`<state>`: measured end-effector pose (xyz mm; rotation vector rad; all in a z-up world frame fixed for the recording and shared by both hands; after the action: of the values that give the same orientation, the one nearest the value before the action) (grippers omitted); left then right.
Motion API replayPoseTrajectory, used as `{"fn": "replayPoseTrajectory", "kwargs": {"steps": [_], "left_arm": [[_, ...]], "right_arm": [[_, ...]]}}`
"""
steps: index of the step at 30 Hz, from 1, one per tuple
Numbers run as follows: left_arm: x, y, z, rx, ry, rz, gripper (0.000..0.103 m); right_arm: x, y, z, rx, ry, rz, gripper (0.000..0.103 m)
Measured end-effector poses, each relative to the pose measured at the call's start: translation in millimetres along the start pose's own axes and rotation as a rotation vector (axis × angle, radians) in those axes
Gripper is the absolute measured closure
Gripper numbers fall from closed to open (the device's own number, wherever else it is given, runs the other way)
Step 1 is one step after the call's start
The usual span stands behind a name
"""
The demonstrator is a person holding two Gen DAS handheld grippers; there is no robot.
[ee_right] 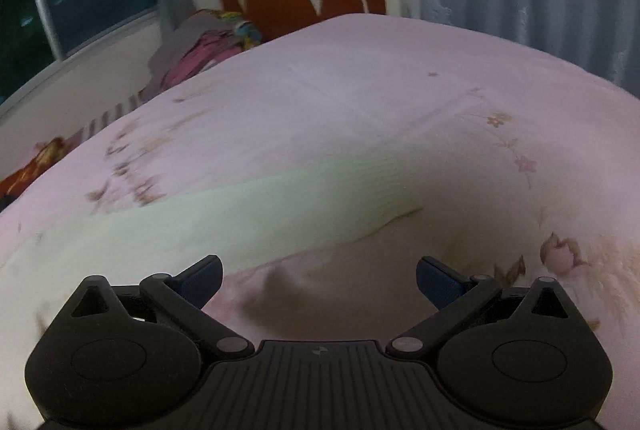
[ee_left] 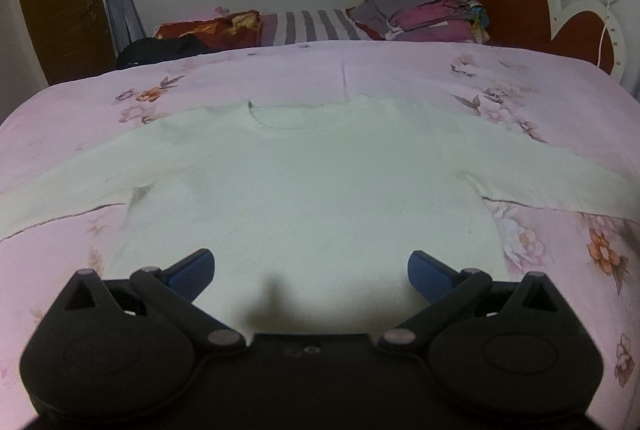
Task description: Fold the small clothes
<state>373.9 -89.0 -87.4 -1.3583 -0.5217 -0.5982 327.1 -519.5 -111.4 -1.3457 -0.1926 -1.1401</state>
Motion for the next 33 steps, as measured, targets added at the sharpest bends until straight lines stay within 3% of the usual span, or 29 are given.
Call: {"fn": "replayPoseTrajectory", "kwargs": {"steps": [1, 2, 3, 6, 11, 13, 18, 21, 27, 33], "left_arm": [[1.3, 1.7, -2.9, 0.004, 0.003, 0.005, 0.0], [2.1, 3.4, -6.8, 0.01, 0.007, 0.011, 0.0], [2.5, 4.9, -10.4, 0.014, 0.01, 0.017, 0.0], [2.7, 9.2, -22.0, 0.02, 0.026, 0.034, 0.0], [5.6, 13.7, -36.2, 0.023, 0.043, 0.05, 0.0], [7.7, 13.5, -38.2, 0.02, 0.043, 0.05, 0.0], [13.9, 11.0, -36.8, 0.018, 0.035, 0.04, 0.0], [17.2, 11.9, -30.8, 0.022, 0.027, 0.043, 0.0], [21.7, 14.1, -0.1, 0.041, -0.013, 0.042, 0.0], [11.6, 27.3, 47.3, 0.061, -0.065, 0.06, 0.0]], "right_arm": [[2.5, 5.2, -6.8, -0.003, 0.011, -0.005, 0.003], [4.4, 10.0, -12.3, -0.004, 0.024, -0.008, 0.016], [5.6, 13.9, -18.4, -0.002, 0.04, -0.006, 0.047], [7.9, 26.6, -38.5, 0.0, 0.122, 0.014, 0.05], [13.3, 30.5, -60.4, 0.077, 0.215, -0.007, 0.052], [16.7, 33.6, -66.8, 0.088, 0.244, -0.012, 0.072], [23.3, 37.3, -75.8, 0.121, 0.296, -0.013, 0.077], [24.7, 40.4, -76.0, 0.112, 0.284, -0.006, 0.1], [29.9, 41.7, -60.1, 0.072, 0.219, -0.019, 0.101], [40.1, 28.7, 8.9, 0.162, 0.085, -0.033, 0.101]]}}
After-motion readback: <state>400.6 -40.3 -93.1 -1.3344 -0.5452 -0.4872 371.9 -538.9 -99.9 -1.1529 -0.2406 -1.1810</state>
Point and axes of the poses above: each gripper's, at about its wrist camera, not at the fingertips, and y roughly the way its jaws point, z to its left, x to its top, the point moved 3 cm from there along y, roughly the way its jaws point, and after that the axes turned 6 degrees about x, right-handed, at the moved point
